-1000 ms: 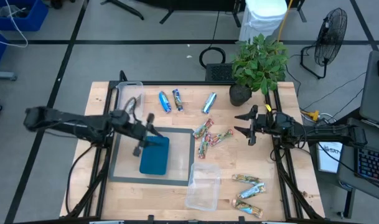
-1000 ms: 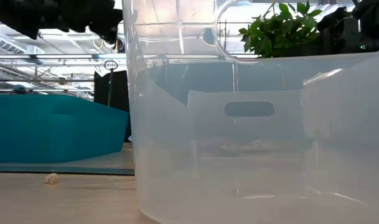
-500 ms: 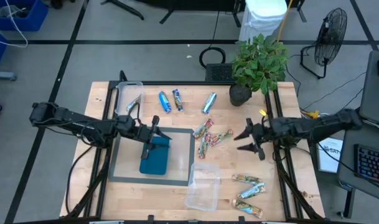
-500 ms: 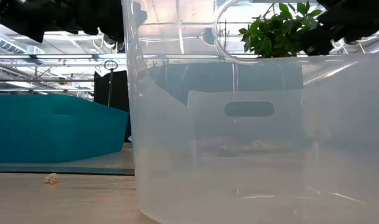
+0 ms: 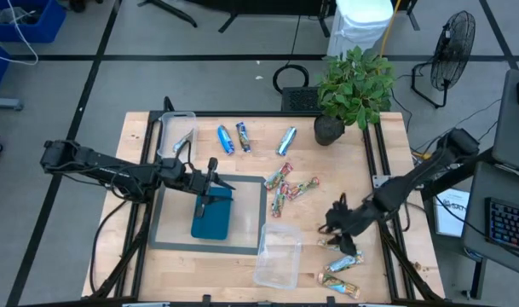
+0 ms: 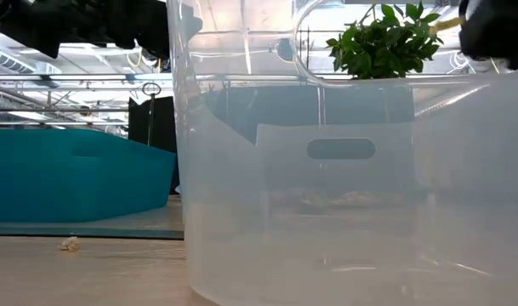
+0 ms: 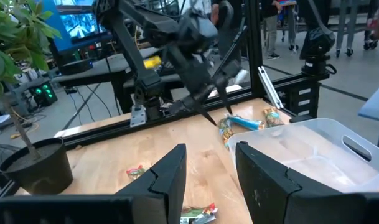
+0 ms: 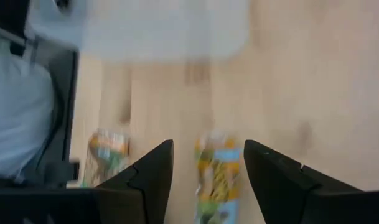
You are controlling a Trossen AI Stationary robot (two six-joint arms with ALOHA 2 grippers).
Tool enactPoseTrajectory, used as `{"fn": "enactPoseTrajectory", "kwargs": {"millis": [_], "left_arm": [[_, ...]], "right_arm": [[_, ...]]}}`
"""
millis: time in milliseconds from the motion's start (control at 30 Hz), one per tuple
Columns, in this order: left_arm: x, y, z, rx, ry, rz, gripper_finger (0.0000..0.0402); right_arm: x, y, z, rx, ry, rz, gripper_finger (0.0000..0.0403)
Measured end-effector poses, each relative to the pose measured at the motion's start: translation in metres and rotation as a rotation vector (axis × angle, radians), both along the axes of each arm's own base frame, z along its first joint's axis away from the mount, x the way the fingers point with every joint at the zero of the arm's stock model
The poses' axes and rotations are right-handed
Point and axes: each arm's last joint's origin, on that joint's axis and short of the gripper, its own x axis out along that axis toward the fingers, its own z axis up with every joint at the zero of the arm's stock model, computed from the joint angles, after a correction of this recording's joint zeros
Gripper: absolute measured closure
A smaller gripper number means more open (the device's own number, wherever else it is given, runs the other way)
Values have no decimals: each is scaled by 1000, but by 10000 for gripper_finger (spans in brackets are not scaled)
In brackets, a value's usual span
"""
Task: Pick and place Granola Bars by type
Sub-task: Put the yellow granola bar into the top transparent bin
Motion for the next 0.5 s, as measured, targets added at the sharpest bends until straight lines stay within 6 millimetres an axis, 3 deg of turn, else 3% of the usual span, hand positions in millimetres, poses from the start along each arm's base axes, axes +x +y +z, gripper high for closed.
{"fn": "enactPoseTrajectory", "kwargs": {"millis": [267, 500], "left_arm": [[0, 0, 0, -19, 4, 1, 256], [0, 0, 0, 12, -4, -1, 256]], "right_arm": [[5, 8, -25, 25, 178, -35, 216], [14, 14, -31, 66, 144, -50, 216]]}}
